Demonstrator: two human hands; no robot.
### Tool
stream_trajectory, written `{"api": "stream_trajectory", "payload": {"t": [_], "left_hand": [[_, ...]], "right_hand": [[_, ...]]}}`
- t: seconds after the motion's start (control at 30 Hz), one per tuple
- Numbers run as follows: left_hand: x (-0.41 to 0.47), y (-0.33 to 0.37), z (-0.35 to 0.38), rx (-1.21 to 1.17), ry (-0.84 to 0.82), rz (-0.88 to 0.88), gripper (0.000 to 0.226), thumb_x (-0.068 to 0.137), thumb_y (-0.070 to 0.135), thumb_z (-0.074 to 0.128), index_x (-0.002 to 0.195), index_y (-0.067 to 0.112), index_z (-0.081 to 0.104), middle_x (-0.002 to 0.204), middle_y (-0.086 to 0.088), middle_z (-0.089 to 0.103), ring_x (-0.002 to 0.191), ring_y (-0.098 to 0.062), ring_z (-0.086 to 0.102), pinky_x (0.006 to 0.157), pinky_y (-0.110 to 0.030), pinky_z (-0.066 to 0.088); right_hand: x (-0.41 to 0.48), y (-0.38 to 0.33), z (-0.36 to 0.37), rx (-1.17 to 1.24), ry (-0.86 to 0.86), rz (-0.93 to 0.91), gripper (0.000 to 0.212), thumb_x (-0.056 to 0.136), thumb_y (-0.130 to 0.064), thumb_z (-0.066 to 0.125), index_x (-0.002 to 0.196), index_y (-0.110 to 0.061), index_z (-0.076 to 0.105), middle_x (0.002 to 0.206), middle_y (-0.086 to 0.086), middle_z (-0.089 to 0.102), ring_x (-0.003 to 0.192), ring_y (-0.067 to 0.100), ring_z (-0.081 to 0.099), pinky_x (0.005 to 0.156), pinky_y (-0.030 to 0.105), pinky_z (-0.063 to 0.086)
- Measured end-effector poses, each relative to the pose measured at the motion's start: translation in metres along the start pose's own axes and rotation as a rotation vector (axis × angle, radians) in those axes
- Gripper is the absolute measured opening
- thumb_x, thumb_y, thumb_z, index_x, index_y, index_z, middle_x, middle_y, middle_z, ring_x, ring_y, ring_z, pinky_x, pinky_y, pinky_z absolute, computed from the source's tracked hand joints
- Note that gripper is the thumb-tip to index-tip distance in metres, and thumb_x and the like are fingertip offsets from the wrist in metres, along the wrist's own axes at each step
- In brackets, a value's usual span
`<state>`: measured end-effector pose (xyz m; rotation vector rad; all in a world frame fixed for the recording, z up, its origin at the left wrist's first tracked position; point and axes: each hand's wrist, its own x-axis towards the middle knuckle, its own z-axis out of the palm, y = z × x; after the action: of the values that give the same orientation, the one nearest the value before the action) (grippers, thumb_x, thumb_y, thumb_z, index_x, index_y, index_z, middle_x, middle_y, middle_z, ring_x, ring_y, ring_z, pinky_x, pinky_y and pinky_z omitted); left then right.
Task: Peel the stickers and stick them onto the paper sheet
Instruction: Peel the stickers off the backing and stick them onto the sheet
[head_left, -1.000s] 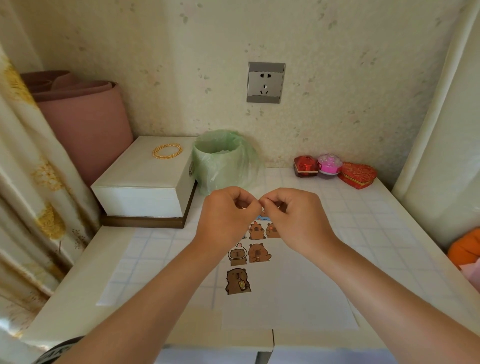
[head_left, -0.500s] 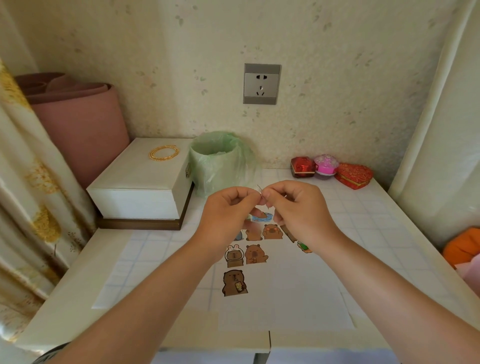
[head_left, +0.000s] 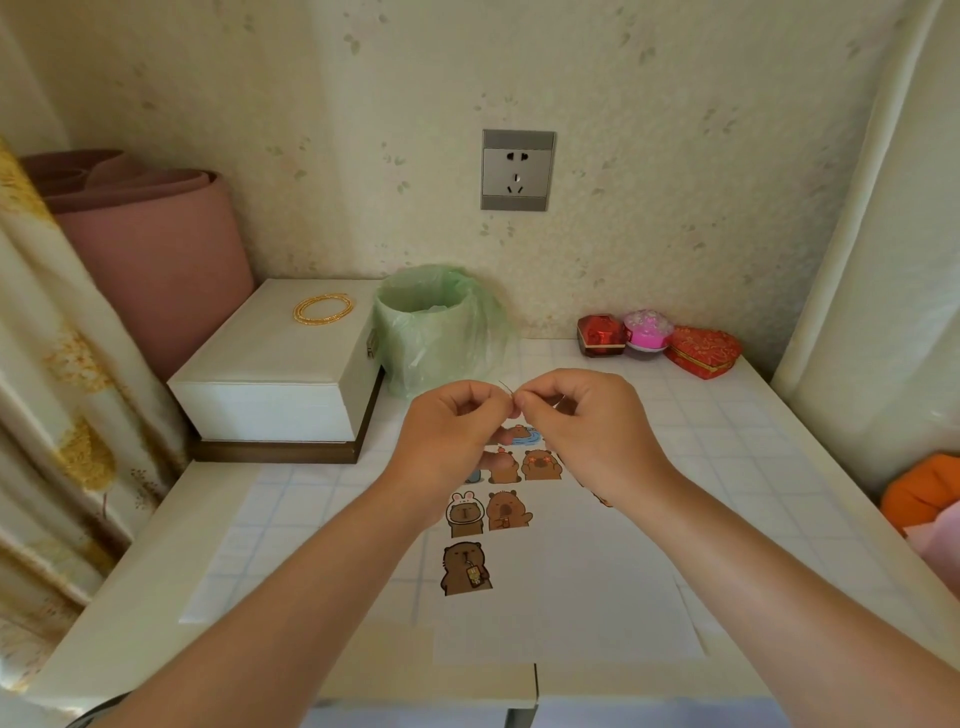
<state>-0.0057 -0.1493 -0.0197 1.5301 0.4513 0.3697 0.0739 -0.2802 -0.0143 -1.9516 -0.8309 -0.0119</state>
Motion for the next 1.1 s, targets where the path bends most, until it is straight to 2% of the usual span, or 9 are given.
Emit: {"api": "stream_trajectory", "payload": {"t": [0.2, 0.37, 0.47, 0.57, 0.7, 0.8, 0.93, 1.03, 1.1], "left_hand": [[-0.0002, -0.0042, -0.0021, 0.143, -0.013, 0.119, 0.010, 0.092, 0.013, 0.067, 0.085, 0.009, 0.073, 0.086, -0.016, 0.071, 0.070, -0.014, 0.067, 0.055, -0.027, 0.057], [0.0001, -0.0065, -0.0015, 0.161, 0.003, 0.135, 0.010, 0.091, 0.014, 0.068, 0.082, 0.011, 0.073, 0.078, -0.008, 0.072, 0.068, -0.020, 0.072, 0.065, -0.041, 0.062], [-0.0005, -0.0059, -0.0009, 0.176, 0.008, 0.143, 0.010, 0.090, 0.012, 0.068, 0.081, 0.011, 0.072, 0.074, -0.008, 0.070, 0.067, -0.020, 0.071, 0.066, -0.044, 0.063], [-0.0020, -0.0050, 0.0004, 0.183, 0.019, 0.140, 0.010, 0.088, 0.012, 0.067, 0.079, 0.012, 0.072, 0.070, -0.005, 0.070, 0.062, -0.019, 0.072, 0.070, -0.057, 0.059], [-0.0034, -0.0050, 0.0017, 0.136, 0.042, 0.116, 0.012, 0.088, 0.009, 0.065, 0.077, 0.011, 0.070, 0.068, -0.003, 0.068, 0.059, -0.016, 0.070, 0.072, -0.061, 0.058], [-0.0027, -0.0041, 0.0006, 0.063, 0.042, 0.072, 0.012, 0.090, 0.011, 0.065, 0.080, 0.008, 0.071, 0.074, -0.003, 0.072, 0.066, -0.016, 0.070, 0.076, -0.056, 0.060], [-0.0047, 0.0015, -0.0001, -0.059, 0.021, 0.019, 0.010, 0.089, 0.010, 0.069, 0.085, 0.005, 0.076, 0.082, -0.009, 0.075, 0.072, -0.013, 0.071, 0.065, -0.030, 0.061], [-0.0059, 0.0029, -0.0002, -0.074, 0.026, -0.002, 0.009, 0.087, 0.012, 0.072, 0.087, 0.007, 0.079, 0.082, -0.011, 0.076, 0.073, -0.015, 0.072, 0.065, -0.030, 0.061], [-0.0054, 0.0023, -0.0009, -0.062, 0.028, -0.005, 0.009, 0.087, 0.013, 0.072, 0.087, 0.007, 0.079, 0.083, -0.009, 0.076, 0.077, -0.018, 0.074, 0.067, -0.033, 0.062]], "right_hand": [[0.0010, 0.0024, -0.0033, -0.096, 0.000, -0.024, 0.013, 0.090, -0.027, 0.068, 0.083, -0.034, 0.077, 0.073, -0.020, 0.071, 0.066, 0.004, 0.065, 0.059, 0.017, 0.050], [0.0002, 0.0026, -0.0007, -0.115, -0.004, -0.042, 0.014, 0.090, -0.024, 0.068, 0.082, -0.031, 0.077, 0.071, -0.020, 0.070, 0.062, 0.003, 0.063, 0.056, 0.017, 0.048], [0.0003, 0.0040, -0.0010, -0.108, -0.009, -0.044, 0.014, 0.089, -0.023, 0.068, 0.082, -0.029, 0.078, 0.068, -0.020, 0.069, 0.059, 0.002, 0.062, 0.054, 0.014, 0.045], [-0.0003, 0.0043, -0.0007, -0.106, -0.011, -0.070, 0.013, 0.089, -0.021, 0.068, 0.083, -0.027, 0.079, 0.070, -0.019, 0.070, 0.060, 0.004, 0.063, 0.054, 0.015, 0.046], [-0.0010, 0.0033, 0.0011, -0.071, -0.004, -0.086, 0.015, 0.088, -0.019, 0.069, 0.081, -0.026, 0.079, 0.068, -0.020, 0.069, 0.058, 0.004, 0.062, 0.053, 0.015, 0.045], [-0.0017, 0.0011, 0.0009, 0.017, -0.022, -0.043, 0.016, 0.090, -0.017, 0.068, 0.079, -0.023, 0.079, 0.059, -0.022, 0.065, 0.053, 0.003, 0.058, 0.053, 0.013, 0.042], [-0.0003, 0.0000, -0.0029, 0.054, 0.014, -0.019, 0.016, 0.091, -0.018, 0.067, 0.081, -0.023, 0.078, 0.057, -0.023, 0.064, 0.056, 0.001, 0.060, 0.057, 0.016, 0.046], [-0.0001, 0.0012, -0.0038, -0.012, 0.028, -0.051, 0.014, 0.091, -0.021, 0.068, 0.084, -0.025, 0.079, 0.061, -0.026, 0.065, 0.057, 0.002, 0.061, 0.057, 0.015, 0.045], [-0.0007, 0.0026, -0.0020, -0.094, 0.053, -0.104, 0.013, 0.090, -0.024, 0.069, 0.085, -0.028, 0.079, 0.071, -0.023, 0.069, 0.061, 0.005, 0.063, 0.058, 0.021, 0.049]]}}
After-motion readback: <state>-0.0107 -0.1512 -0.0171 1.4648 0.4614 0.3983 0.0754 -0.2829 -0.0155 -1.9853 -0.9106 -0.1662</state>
